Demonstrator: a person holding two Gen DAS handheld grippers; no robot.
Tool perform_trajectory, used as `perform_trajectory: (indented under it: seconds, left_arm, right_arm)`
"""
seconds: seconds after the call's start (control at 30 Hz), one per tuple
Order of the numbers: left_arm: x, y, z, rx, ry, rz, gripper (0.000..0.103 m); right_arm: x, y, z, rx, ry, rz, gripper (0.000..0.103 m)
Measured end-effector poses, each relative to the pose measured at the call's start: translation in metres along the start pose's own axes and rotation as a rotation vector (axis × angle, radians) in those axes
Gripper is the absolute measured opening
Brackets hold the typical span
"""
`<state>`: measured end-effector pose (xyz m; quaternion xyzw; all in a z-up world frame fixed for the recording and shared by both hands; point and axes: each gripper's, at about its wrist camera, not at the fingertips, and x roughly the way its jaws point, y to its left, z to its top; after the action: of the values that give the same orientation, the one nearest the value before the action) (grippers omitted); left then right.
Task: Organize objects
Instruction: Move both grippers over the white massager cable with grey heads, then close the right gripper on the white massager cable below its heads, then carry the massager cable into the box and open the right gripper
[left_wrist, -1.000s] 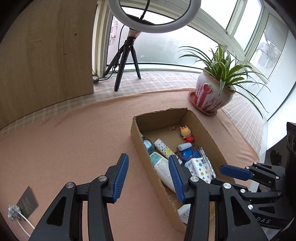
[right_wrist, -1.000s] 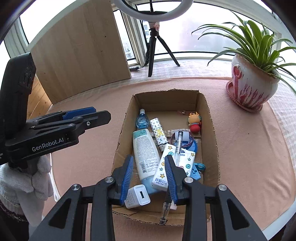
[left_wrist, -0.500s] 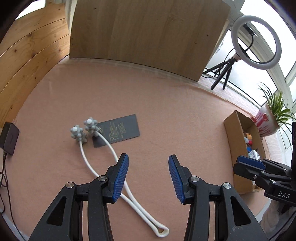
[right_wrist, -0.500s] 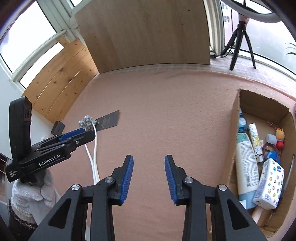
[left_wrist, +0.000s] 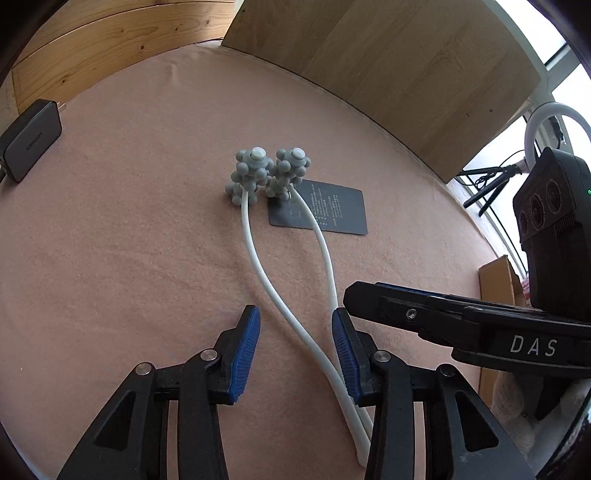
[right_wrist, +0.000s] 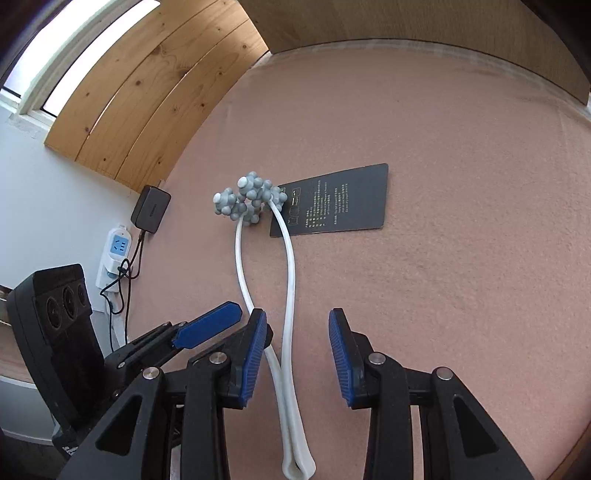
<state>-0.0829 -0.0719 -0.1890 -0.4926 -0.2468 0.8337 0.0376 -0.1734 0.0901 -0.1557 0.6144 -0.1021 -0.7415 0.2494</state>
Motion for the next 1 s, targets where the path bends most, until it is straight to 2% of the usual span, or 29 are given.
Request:
perform_trajectory:
  seconds: [0.1,0.3,0.47,0.53,0.6,0.7,0.83,1.0]
  left_arm:
    - [-0.001,0.004,-0.001,-0.022,-0.018,-0.043,0.040]
    - [0.000,0.006,-0.003,-0.030,-0.027,-0.062,0.040]
    - [0.001,0.011,-0.002,-0.022,-0.029,-0.095,0.038]
    - [0.001,0.013,-0.002,-0.030,-0.033,-0.106,0.038]
    - [0.003,0.015,0.002,-0.048,-0.026,-0.122,0.030]
    - [0.004,0.015,0.001,-0.057,-0.015,-0.136,0.026]
    - [0.000,0.008,0.002,-0.058,-0.016,-0.160,0.025]
    - [-0.006,-0.023,0.008,0.005,-0.019,-0.206,0.024]
  right_arm:
    - [0.010,0.003,0.011,-0.020,0.028,0.001,0.032]
    - [0.022,0.008,0.022,-0.042,0.049,-0.001,0.030]
    - [0.026,0.014,0.026,-0.060,0.065,0.016,0.011]
    - [0.024,0.013,0.026,-0.060,0.058,0.018,0.009]
    - [0.023,0.011,0.025,-0.049,0.054,0.037,0.007]
    - [0.020,0.008,0.023,-0.019,0.045,0.057,0.005]
    - [0.009,0.003,0.018,0.015,0.014,0.068,0.005]
    - [-0.025,-0.012,0.011,0.067,-0.051,0.078,0.005]
